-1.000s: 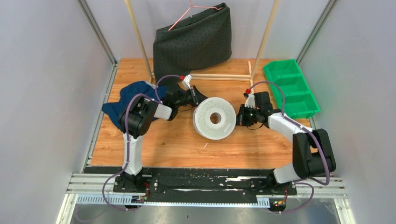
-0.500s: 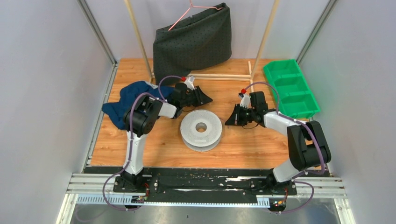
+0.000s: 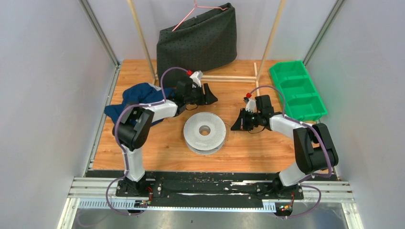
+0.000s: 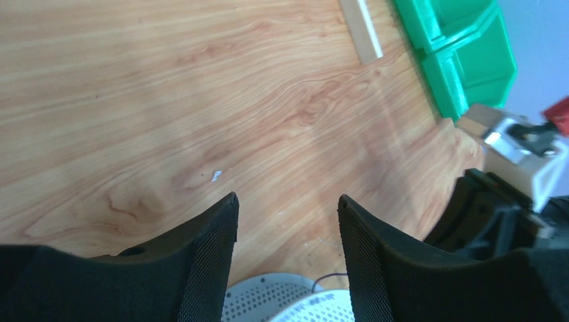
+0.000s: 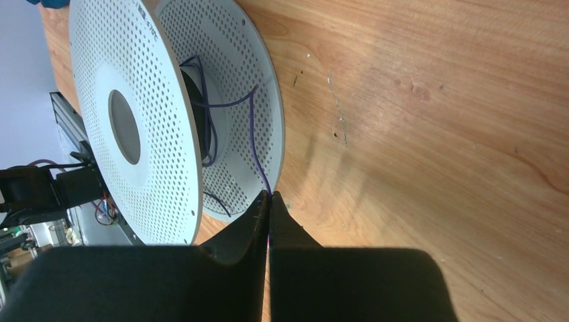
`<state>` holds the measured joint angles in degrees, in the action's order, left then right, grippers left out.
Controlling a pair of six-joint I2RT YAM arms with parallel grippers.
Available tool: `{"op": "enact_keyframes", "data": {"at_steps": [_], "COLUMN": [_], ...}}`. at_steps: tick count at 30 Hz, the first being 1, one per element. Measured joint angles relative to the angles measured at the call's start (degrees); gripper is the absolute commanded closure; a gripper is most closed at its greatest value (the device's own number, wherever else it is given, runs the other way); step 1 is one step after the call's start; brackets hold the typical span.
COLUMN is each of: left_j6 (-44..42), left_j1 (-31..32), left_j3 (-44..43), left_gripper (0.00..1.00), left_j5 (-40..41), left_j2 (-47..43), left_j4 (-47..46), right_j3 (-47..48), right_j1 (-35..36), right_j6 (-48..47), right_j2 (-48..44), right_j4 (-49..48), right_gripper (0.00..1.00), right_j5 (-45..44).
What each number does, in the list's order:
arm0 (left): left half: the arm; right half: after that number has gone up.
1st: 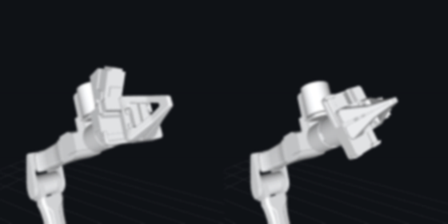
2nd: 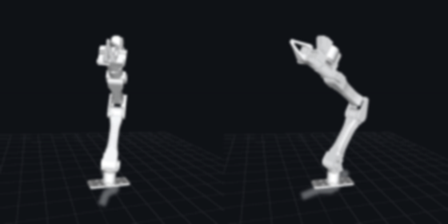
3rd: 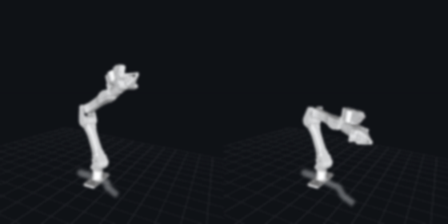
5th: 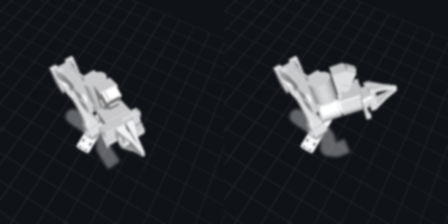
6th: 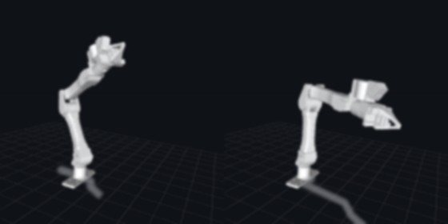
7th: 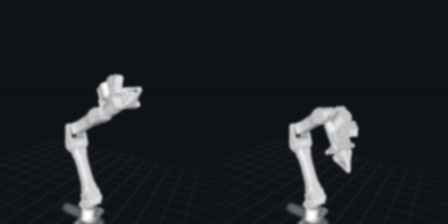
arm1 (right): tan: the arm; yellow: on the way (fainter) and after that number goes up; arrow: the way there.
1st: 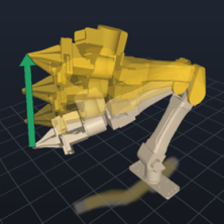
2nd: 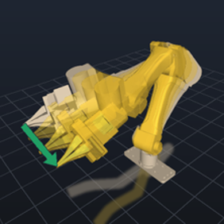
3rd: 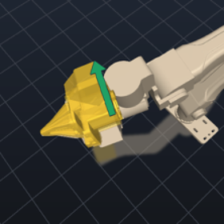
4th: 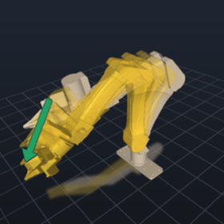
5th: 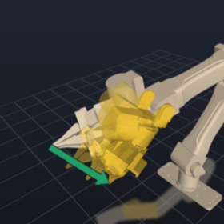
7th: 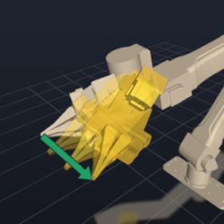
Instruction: Wrap the cables
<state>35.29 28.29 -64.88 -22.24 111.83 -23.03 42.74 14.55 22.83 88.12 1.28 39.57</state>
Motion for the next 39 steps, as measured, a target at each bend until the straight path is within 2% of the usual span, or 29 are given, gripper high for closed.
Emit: {"op": "enact_keyframes", "data": {"at_steps": [11, 15, 20, 29, 39], "left_j6": [-10.29, -11.89, -12.87, -10.67, -7.82], "left_j1": [4.09, 4.74, 4.68, 4.68, 4.68], "left_j3": [-1.75, 4.39, 13.62, 25.05, 25.73], "left_gripper": [0.38, 0.32, 0.31, 0.32, 0.35], "left_j5": [5.22, 9.09, 15.06, 17.29, 13.92], "left_j2": [-17.22, -28.68, -40.85, -44.98, -44.92], "left_j4": [21.05, 27.74, 33.07, 35.3, 35.1], "right_j3": [-2.8, -2.8, -2.73, 1.11, 2.8], "right_j1": [0.0, 0.0, 0.33, 4.13, 9.75], "right_j6": [0.13, 2.56, 7.54, 18.62, 33.22], "right_j2": [-2.82, -3.32, -3.58, -1.9, 1.38], "right_j4": [0.7, 2.73, 6.97, 16.11, 16.09], "right_gripper": [0.99, 0.99, 0.99, 0.99, 0.99], "right_j5": [-0.74, -1.27, -1.99, -4.13, -5.77]}}
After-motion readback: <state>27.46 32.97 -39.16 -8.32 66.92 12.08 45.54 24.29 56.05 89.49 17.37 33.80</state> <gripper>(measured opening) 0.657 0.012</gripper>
